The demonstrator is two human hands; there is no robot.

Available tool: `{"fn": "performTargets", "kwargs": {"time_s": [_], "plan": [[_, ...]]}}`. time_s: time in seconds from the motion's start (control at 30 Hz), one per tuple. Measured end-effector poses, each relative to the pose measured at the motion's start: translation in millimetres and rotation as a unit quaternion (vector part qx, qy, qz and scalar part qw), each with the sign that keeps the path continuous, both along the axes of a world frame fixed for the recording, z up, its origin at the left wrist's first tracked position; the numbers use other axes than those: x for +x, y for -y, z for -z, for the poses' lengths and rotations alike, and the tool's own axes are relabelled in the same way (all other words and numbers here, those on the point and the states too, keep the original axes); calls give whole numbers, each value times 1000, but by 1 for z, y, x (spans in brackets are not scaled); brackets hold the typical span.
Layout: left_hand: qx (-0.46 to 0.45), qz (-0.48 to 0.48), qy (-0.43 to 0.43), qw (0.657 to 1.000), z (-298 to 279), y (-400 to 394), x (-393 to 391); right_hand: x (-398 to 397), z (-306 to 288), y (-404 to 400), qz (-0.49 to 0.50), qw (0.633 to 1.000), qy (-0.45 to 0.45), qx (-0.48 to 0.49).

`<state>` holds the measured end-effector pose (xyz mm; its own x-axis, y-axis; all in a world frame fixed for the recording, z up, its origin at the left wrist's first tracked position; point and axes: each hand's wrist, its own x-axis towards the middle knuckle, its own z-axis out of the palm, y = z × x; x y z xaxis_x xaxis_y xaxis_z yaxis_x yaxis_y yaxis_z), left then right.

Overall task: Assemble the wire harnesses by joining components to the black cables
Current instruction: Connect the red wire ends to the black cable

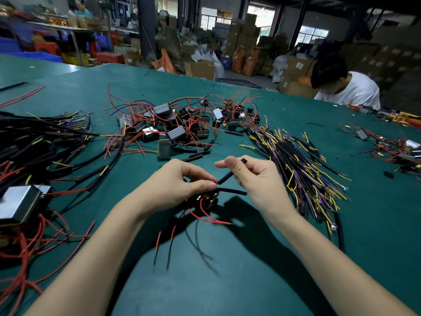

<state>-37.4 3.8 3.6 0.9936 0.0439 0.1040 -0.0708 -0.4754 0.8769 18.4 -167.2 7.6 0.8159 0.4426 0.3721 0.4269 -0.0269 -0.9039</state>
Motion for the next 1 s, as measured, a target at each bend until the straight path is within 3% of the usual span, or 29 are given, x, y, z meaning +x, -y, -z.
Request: {"fn": "performTargets", "kwargs": {"time_s": [0.13,0.33,0.5,0.7,0.9,1.0], "plan": [[24,-1,30,999,1,5,1,-2,1,-2,1,1000,-3,18],[-72,-16,52,996,2,10,2,3,4,0,2,999,-29,22],[28,-41,44,998,3,7,3,6,3,2,20,999,-43,27],[-1,-43,37,998,6,4,4,4,6,0,-25,998,-50,-32],[-19,-17,26,999,6,3,3,2,9,-2,0,997,-25,-71],[-12,-33,47,998,7,5,4,2,7,-1,-24,997,-54,-53]]}}
